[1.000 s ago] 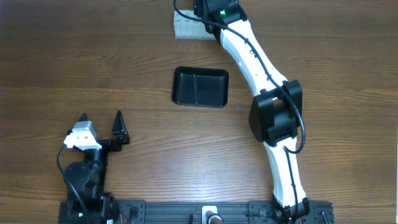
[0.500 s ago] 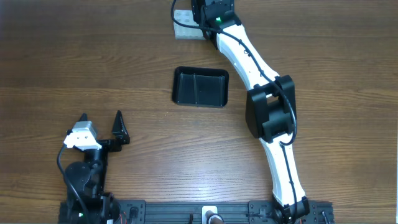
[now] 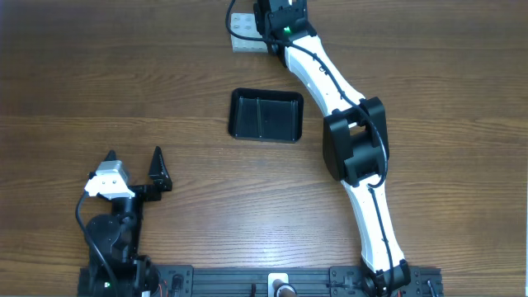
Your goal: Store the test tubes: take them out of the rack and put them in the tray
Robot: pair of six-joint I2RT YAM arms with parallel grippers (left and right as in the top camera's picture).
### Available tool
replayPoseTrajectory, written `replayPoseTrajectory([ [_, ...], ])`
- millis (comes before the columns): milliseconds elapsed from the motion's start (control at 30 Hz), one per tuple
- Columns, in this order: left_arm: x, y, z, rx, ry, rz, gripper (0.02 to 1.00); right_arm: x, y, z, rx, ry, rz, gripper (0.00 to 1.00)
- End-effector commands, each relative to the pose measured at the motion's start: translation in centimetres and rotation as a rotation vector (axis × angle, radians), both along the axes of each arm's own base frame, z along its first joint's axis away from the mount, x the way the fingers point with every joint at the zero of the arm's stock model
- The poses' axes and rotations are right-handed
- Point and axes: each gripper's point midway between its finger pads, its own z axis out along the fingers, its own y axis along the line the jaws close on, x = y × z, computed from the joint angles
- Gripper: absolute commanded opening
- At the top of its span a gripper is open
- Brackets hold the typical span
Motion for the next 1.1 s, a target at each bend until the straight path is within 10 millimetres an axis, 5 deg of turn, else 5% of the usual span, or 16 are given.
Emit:
replayPoseTrajectory([
  [33, 0.0, 0.1, -0.2, 0.015, 0.002, 0.003, 0.998, 0.0, -0.2, -1.5, -0.024, 0.014, -0.007, 0.739],
  [1100, 0.0, 0.1, -0.2, 0.015, 0.002, 0.003, 0.998, -0.1, 0.1, -2.6, 0.009, 0.027, -0.03, 0.687],
])
